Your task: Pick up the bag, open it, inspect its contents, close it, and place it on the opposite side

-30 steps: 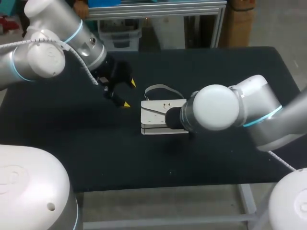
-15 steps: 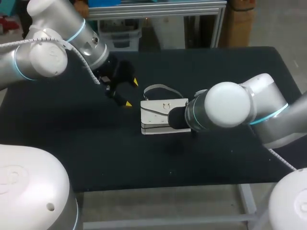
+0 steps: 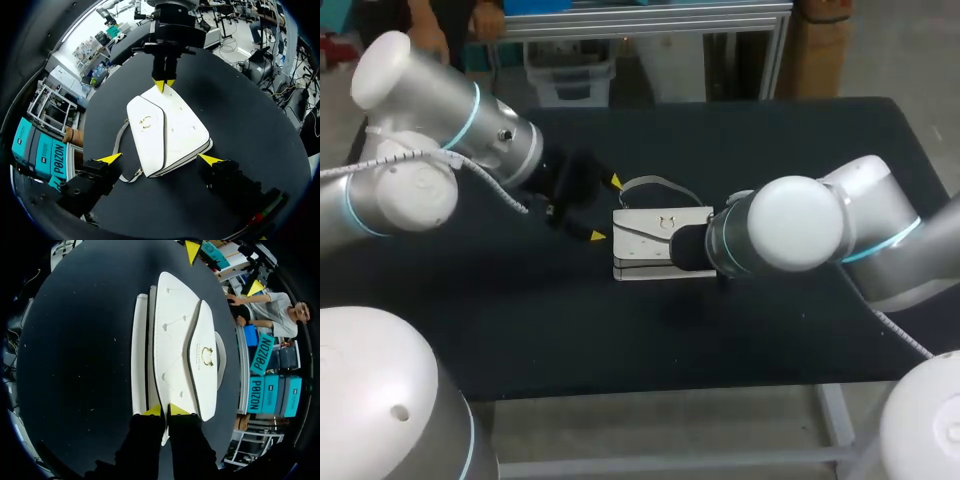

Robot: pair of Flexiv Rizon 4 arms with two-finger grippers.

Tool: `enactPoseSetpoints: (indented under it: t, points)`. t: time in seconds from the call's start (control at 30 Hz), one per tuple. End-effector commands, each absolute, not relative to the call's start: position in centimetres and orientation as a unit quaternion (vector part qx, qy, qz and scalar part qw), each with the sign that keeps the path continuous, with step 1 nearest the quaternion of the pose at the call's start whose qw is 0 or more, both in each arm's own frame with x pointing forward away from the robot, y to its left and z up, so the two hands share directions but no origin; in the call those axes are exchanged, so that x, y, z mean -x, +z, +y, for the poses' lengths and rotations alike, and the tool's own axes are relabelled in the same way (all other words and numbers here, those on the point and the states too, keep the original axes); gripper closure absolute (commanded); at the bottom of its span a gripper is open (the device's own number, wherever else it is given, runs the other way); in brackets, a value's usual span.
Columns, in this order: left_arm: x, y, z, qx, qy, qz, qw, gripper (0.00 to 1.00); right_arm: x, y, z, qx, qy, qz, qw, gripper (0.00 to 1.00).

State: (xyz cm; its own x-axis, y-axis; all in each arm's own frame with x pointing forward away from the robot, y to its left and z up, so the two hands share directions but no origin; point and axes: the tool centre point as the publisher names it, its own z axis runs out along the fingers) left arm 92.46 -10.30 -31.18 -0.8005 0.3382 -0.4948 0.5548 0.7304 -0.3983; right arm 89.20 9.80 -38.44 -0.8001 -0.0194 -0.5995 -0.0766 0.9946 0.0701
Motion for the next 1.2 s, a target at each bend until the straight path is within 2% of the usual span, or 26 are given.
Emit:
enactPoseSetpoints:
  t: [0.03,0.1,0.53,0.6,0.67,0.8,0.87,0.97,1.13,1.2]
  points:
    - [-90.8,-31.2,-10.6,-0.247,-0.293,0.875,0.295,0.0,-89.0,-38.7,9.9,0.025,0.045,0.947,0.318,1.0]
    - [-90.7,-30.8,-11.0,-0.248,-0.295,0.868,0.312,0.0,-89.0,-38.7,9.9,0.025,0.045,0.947,0.318,1.0]
    - [-90.9,-30.6,-12.0,-0.259,-0.27,0.876,0.305,0.0,-89.0,-38.7,9.9,0.025,0.045,0.947,0.318,1.0]
    - [-90.9,-30.8,-12.2,-0.274,-0.272,0.871,0.304,0.09,-89.0,-38.7,9.9,0.025,0.045,0.947,0.318,1.0]
    - [-90.7,-30.9,-12.6,-0.29,-0.277,0.865,0.3,0.27,-89.0,-38.7,9.9,0.025,0.045,0.947,0.318,1.0]
    - [-90.6,-31.2,-13.5,-0.306,-0.279,0.863,0.29,0.24,-89.0,-38.7,9.9,0.025,0.045,0.947,0.318,1.0]
    - [-90.7,-31.4,-13.9,-0.311,-0.28,0.864,0.279,0.38,-89.0,-38.7,9.9,0.025,0.045,0.947,0.318,1.0]
    - [-90.8,-32.1,-14.4,-0.316,-0.277,0.867,0.268,0.24,-89.0,-38.7,9.9,0.025,0.045,0.947,0.318,1.0]
    - [-91.3,-33.6,-15.5,-0.325,-0.28,0.866,0.257,0.29,-89.0,-38.7,9.9,0.025,0.045,0.947,0.318,1.0]
    - [-91.5,-34.1,-15.9,-0.325,-0.275,0.867,0.26,0.27,-89.0,-38.7,9.9,0.025,0.045,0.947,0.318,1.0]
